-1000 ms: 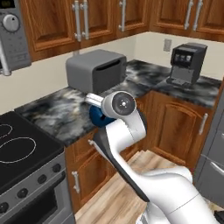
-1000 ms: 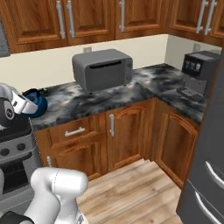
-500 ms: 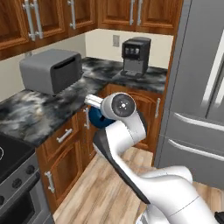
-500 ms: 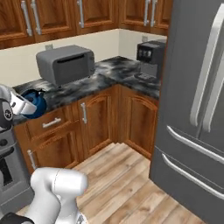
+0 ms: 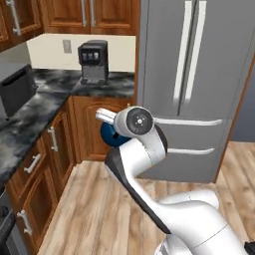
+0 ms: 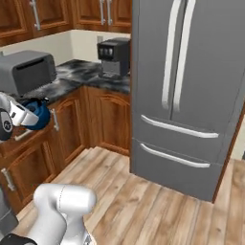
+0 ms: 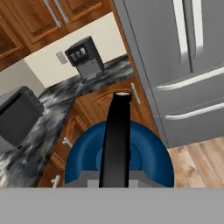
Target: The kettle is done boiling. Turn off the stove, then wait for 300 timesteps before moving the kettle to the dining table.
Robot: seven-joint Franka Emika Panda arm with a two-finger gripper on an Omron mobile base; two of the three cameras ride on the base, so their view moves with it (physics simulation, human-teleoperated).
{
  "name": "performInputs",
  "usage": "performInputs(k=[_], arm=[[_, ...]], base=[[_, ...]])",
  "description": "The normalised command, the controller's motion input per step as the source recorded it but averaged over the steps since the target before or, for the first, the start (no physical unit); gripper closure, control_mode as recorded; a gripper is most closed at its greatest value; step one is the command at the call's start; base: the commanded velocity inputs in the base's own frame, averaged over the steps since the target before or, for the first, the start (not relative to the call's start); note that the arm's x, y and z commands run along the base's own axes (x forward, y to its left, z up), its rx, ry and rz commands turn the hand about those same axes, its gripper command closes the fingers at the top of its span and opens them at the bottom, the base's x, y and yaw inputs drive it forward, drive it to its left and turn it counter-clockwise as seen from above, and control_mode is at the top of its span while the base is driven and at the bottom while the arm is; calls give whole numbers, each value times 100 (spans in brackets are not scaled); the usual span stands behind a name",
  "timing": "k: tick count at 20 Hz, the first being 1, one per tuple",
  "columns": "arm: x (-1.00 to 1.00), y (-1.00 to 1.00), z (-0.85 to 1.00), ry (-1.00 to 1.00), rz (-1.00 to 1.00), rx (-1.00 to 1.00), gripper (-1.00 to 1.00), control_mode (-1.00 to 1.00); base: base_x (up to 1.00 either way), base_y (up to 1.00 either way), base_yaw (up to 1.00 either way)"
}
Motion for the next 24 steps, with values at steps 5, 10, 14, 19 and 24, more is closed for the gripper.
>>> performInputs(k=[5, 10, 14, 19, 24], arm=[[0, 0, 0, 0, 0, 0, 100, 100], [0, 0, 0, 0, 0, 0, 100, 100], [0, 0, 0, 0, 0, 0, 100, 100], [0, 0, 0, 0, 0, 0, 100, 100], [0, 0, 0, 0, 0, 0, 100, 100]], base=[[-58, 9, -57], [-55, 9, -57], [-43, 9, -57], [-20, 8, -57], [-1, 2, -56]])
